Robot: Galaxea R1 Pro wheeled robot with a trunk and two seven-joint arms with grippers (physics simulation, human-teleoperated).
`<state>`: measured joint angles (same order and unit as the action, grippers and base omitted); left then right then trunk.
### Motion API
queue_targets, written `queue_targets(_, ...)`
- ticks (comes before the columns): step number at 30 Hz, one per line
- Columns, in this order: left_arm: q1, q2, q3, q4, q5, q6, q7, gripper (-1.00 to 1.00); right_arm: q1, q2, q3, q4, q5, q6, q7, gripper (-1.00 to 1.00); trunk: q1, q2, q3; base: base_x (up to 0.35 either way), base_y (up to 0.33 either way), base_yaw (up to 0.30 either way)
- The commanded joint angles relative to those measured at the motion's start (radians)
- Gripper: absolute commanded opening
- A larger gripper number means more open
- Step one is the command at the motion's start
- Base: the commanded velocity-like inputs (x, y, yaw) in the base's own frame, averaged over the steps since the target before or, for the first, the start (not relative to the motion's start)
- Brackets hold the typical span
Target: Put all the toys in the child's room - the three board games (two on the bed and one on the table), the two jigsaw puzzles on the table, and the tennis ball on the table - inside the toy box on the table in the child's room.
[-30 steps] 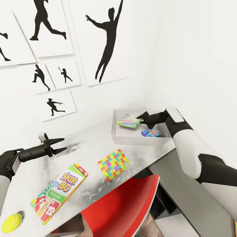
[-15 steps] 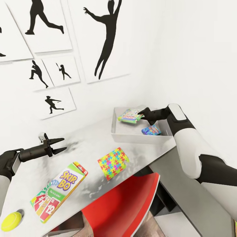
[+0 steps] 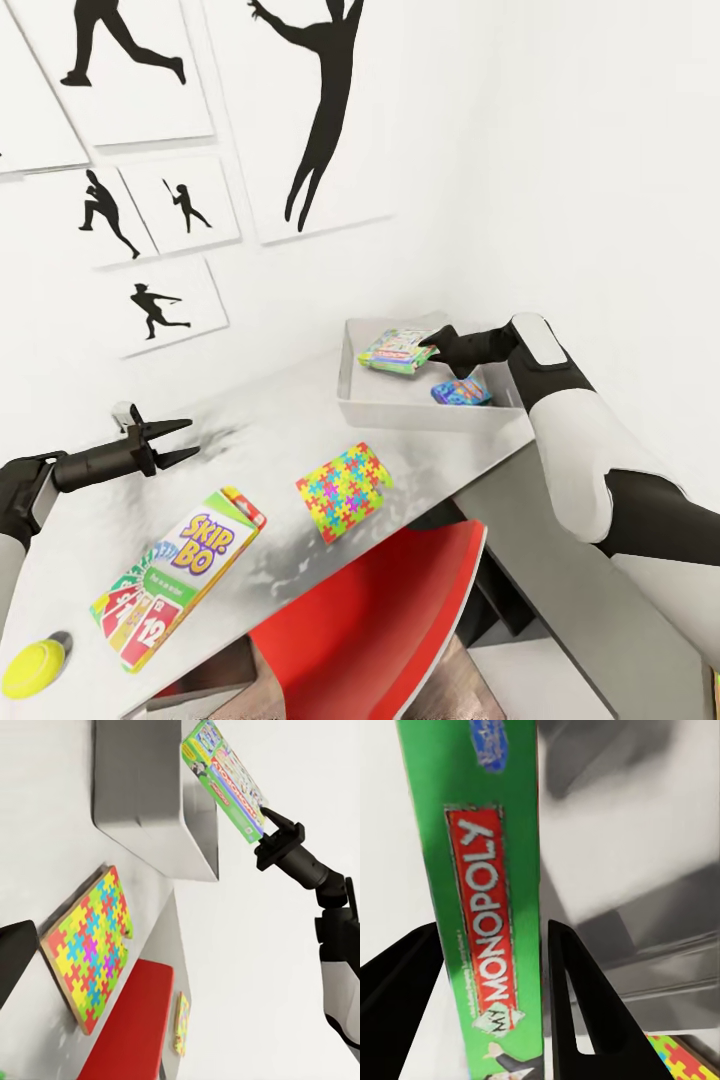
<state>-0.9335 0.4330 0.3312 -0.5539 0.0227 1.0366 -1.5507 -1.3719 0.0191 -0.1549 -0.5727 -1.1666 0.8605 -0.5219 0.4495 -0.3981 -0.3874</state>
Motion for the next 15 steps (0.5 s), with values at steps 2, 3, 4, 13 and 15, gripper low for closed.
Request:
queue_targets(2,-0.001,0.001,0.0,0.0,-0.001,0.011,-0.005,1.0,-0.001,0.002,-0.006,-0.001,-0.009,0.002,-0.011,-1.0,0.0,-0.002,-0.005,0.0,0.0,0.0)
queue_targets(3,-0.001,0.002,0.0,0.0,-0.001,0.011,-0.005,1.0,-0.001,0.002,-0.007,-0.001,-0.009,0.002,-0.011,-1.0,0.0,-0.002,-0.007,0.0,0.0,0.0)
queue_targets(4,-0.001,0.002,0.0,0.0,-0.001,0.011,-0.005,1.0,-0.001,0.002,-0.006,-0.001,-0.009,0.002,-0.01,-1.0,0.0,-0.002,-0.008,0.0,0.0,0.0)
queue_targets(13,-0.001,0.003,0.002,-0.004,-0.001,0.011,-0.006,1.0,-0.001,0.001,-0.007,-0.004,-0.009,0.003,-0.009,-1.0,0.0,-0.002,-0.023,0.0,0.0,0.0)
queue_targets(15,-0.001,0.003,0.002,-0.004,-0.001,0.011,-0.005,1.0,0.0,0.001,-0.006,-0.025,-0.01,0.003,-0.009,-1.0,0.0,-0.002,-0.026,0.0,0.0,0.0)
